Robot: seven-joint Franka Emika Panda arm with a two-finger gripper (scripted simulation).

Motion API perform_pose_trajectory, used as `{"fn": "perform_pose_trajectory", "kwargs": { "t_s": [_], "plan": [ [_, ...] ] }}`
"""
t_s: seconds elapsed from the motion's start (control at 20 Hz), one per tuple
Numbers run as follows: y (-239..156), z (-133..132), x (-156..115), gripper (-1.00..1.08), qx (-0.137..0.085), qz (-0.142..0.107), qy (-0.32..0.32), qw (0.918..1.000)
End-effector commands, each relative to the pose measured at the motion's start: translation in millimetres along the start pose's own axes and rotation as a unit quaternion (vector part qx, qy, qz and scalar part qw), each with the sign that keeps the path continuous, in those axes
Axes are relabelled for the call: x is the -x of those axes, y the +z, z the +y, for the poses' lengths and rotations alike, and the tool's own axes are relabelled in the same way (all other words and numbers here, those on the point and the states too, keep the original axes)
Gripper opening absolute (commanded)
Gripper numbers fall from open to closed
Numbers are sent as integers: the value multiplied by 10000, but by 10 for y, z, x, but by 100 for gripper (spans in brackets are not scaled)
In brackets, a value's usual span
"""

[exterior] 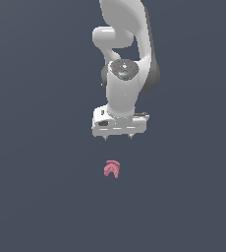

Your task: Pick up the object and move it to a goal position.

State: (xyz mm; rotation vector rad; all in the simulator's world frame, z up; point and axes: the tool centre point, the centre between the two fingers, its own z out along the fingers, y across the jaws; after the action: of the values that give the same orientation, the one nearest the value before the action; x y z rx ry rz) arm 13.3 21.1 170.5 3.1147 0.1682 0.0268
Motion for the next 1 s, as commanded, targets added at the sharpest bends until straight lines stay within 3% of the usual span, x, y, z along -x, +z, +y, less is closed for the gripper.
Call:
{"fn": "perform_pose_trajectory", "kwargs": {
  "t_s": [0.0,0.95],
  "plan": [
    [47,21,-55,100,-11,-8,107,9999],
    [744,280,-686,100,-97,-89,1484,9888]
  ]
}}
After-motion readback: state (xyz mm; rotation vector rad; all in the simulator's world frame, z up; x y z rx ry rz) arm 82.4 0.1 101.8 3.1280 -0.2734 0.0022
